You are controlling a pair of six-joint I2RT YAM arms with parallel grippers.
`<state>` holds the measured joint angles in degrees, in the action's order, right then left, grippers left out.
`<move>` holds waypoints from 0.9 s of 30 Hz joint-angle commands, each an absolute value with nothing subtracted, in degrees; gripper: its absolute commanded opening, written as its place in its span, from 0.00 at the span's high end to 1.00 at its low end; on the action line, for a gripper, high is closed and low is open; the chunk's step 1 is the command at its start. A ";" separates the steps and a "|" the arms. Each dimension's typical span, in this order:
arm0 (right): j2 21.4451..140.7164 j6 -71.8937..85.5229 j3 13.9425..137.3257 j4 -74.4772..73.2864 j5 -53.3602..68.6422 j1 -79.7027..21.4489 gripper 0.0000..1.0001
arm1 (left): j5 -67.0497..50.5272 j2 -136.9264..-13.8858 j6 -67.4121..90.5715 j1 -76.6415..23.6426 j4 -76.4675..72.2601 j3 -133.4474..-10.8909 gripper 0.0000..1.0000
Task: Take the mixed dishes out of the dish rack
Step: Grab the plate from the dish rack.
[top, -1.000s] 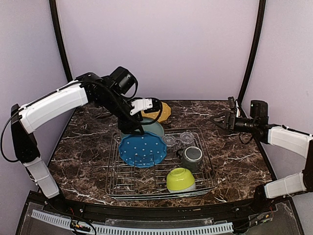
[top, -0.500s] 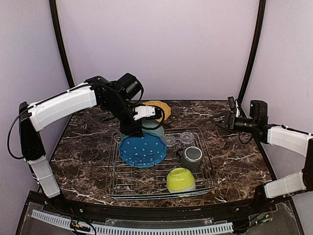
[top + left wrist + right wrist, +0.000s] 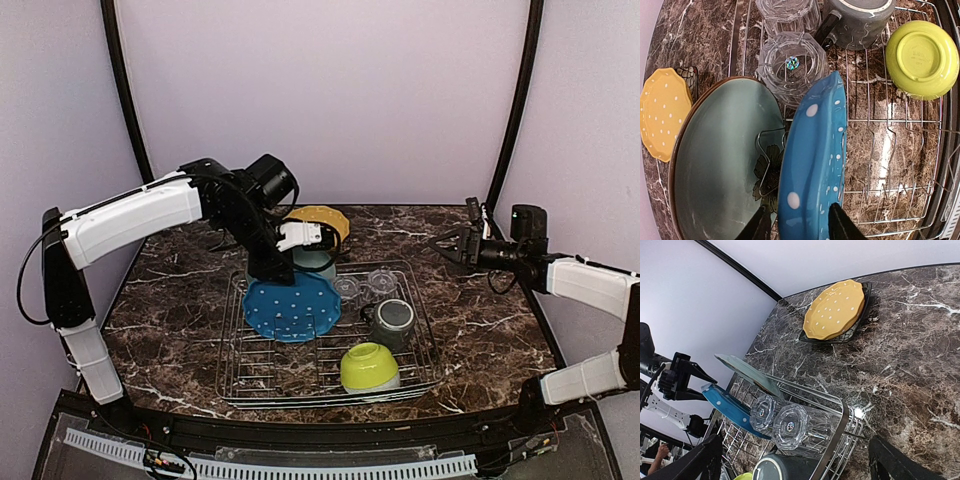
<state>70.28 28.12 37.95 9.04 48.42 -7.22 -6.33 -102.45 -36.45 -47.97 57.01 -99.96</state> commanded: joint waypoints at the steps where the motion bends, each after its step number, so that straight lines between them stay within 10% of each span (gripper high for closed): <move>1: 69.46 27.56 38.06 9.61 48.39 -7.56 0.01 | -6.34 -102.43 -36.84 -48.70 59.59 -99.34 0.63; 15: 69.64 27.38 38.19 9.34 48.25 -7.56 0.01 | -7.06 -98.35 -35.81 -49.15 59.06 -99.91 0.98; 27: 69.94 27.99 37.80 10.26 48.51 -7.54 0.01 | -3.43 -95.14 -34.76 -49.46 57.96 -101.20 0.99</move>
